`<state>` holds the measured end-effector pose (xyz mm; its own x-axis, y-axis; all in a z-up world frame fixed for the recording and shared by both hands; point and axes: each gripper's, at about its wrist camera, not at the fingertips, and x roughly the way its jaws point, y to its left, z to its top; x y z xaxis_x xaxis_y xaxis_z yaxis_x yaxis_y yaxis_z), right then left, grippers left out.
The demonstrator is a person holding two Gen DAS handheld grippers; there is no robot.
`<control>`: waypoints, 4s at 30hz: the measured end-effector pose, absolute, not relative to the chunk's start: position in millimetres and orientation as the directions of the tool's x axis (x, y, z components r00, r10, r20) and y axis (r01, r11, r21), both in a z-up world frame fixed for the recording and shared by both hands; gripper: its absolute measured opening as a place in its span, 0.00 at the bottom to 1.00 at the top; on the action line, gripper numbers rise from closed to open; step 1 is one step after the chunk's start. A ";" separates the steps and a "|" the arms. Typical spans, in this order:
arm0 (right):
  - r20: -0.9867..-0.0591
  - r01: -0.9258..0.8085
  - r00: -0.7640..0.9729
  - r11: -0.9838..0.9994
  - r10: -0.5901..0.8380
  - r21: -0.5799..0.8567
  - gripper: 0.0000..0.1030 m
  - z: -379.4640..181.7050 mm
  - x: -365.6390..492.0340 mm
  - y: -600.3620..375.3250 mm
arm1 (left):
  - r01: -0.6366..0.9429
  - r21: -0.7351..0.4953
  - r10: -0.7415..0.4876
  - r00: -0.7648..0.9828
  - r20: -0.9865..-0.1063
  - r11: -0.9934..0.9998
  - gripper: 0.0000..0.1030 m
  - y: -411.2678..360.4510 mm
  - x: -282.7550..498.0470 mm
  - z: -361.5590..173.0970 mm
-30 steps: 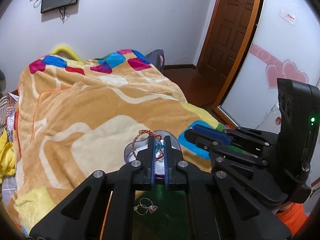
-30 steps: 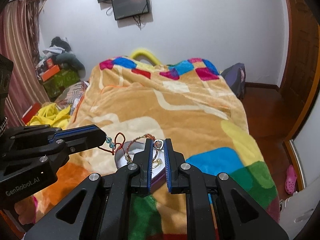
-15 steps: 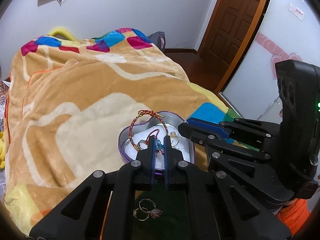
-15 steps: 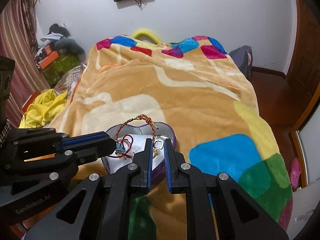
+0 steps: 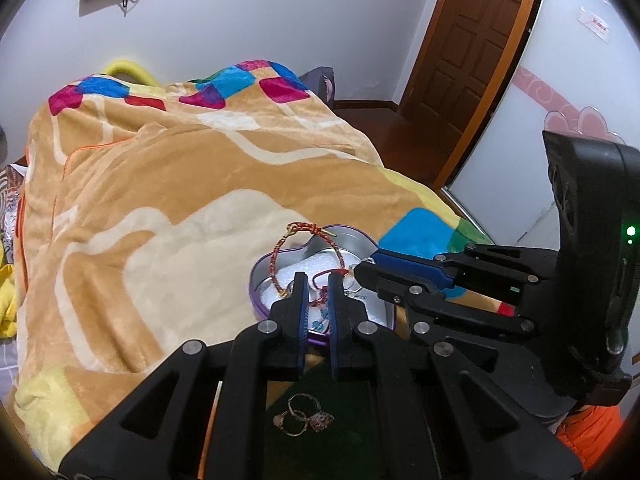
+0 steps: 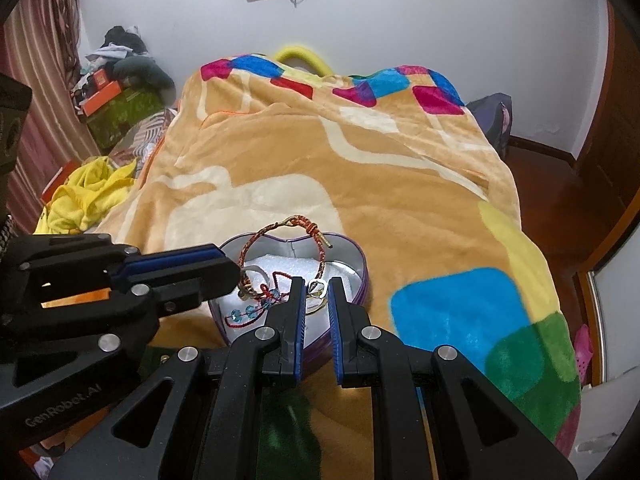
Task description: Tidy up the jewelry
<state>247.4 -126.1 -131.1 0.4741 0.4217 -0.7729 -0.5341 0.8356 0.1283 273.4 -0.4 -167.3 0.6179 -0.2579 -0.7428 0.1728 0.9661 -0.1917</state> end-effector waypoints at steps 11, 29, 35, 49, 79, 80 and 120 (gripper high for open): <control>-0.763 -0.519 0.490 0.844 0.422 0.133 0.13 -110.5 233.5 -132.0 | 0.129 -0.168 -0.211 0.663 -0.718 0.977 0.29 16.0 253.2 -138.3; -0.730 -0.548 0.514 0.827 0.451 0.125 0.32 -91.6 186.3 -124.3 | 0.067 -0.138 -0.147 0.668 -0.729 0.988 0.46 44.5 198.7 -127.7; -0.766 -0.561 0.466 0.817 0.441 0.129 0.32 -114.5 176.7 -110.2 | 0.048 -0.148 -0.144 0.638 -0.756 0.988 0.46 54.6 185.7 -145.2; -0.823 -0.554 0.367 0.812 0.434 0.182 0.32 -156.8 180.3 -89.3 | 0.074 -0.159 -0.172 0.588 -0.790 0.985 0.46 53.9 175.7 -176.4; -0.770 -0.525 0.438 0.827 0.463 0.199 0.11 -141.5 185.1 -132.3 | 0.067 -0.253 -0.251 0.505 -0.826 0.965 0.05 28.1 214.6 -213.6; -0.768 -0.523 0.441 0.828 0.465 0.201 0.11 -140.7 185.0 -133.4 | 0.065 -0.254 -0.251 0.507 -0.825 0.965 0.05 29.0 213.3 -212.9; -0.817 -0.506 0.410 0.846 0.405 0.166 0.31 -164.6 197.5 -125.2 | 0.086 -0.209 -0.217 0.609 -0.763 0.974 0.05 29.4 200.7 -168.4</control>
